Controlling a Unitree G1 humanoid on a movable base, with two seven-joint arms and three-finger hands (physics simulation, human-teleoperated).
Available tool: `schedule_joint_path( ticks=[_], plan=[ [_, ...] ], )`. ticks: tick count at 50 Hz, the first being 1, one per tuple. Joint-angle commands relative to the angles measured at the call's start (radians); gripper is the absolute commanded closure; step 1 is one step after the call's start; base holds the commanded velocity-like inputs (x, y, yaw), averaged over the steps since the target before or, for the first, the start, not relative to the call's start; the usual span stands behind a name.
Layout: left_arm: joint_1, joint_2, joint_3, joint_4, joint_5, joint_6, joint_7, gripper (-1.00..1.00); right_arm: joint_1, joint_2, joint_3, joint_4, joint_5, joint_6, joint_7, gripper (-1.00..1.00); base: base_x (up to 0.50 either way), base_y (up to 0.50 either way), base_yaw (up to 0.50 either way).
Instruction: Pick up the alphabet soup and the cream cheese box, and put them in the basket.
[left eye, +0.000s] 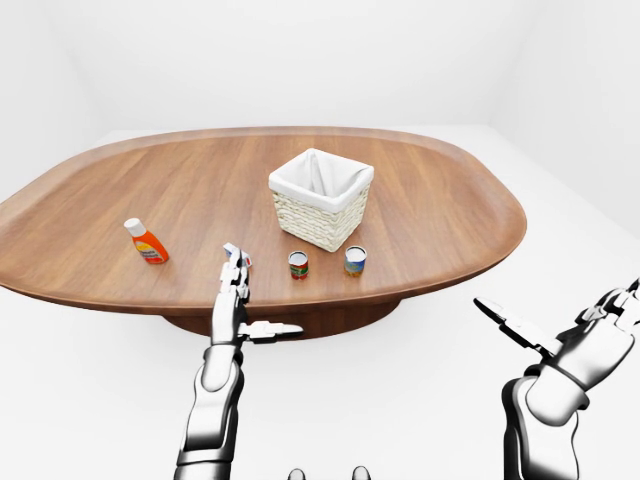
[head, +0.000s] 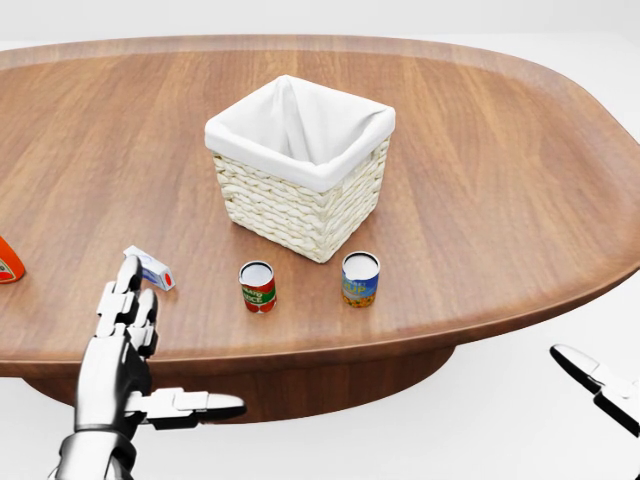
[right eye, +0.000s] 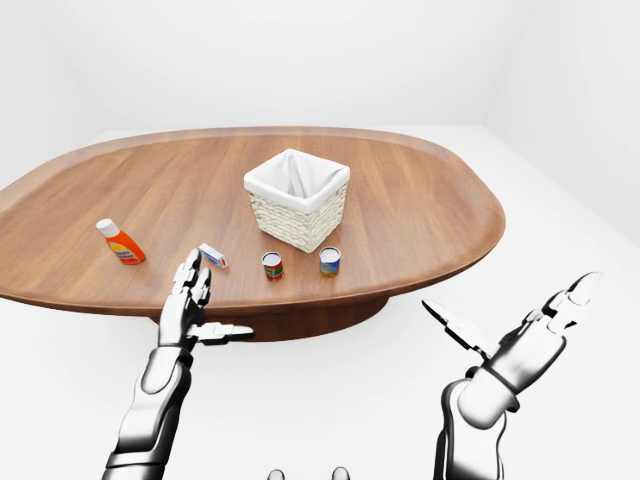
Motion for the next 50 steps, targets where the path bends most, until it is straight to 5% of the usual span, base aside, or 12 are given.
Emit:
schedule_joint_path(
  ticks=[1, 33, 50],
  plan=[
    [-0.004, 0.001, 0.001, 0.014, 0.001, -0.012, 0.001, -1.0, 0.001, 0.002, -0.001, -0.003, -0.002, 0.001, 0.0, -1.0, 0.0, 0.0, 0.0],
    [-0.007, 0.001, 0.005, -0.001, -0.011, 0.008, 0.008, -1.0, 0.0, -0.001, 0.005, 0.005, -0.018, -0.003, 0.0, -1.0, 0.12, 0.0, 0.0],
    [-0.011, 0.002, 0.006, 0.015, -0.008, -0.005, 0.009, -1.0, 0.0, -0.002, 0.006, 0.015, -0.03, -0.014, 0.0, -1.0, 0.25, 0.0, 0.0]
  ],
)
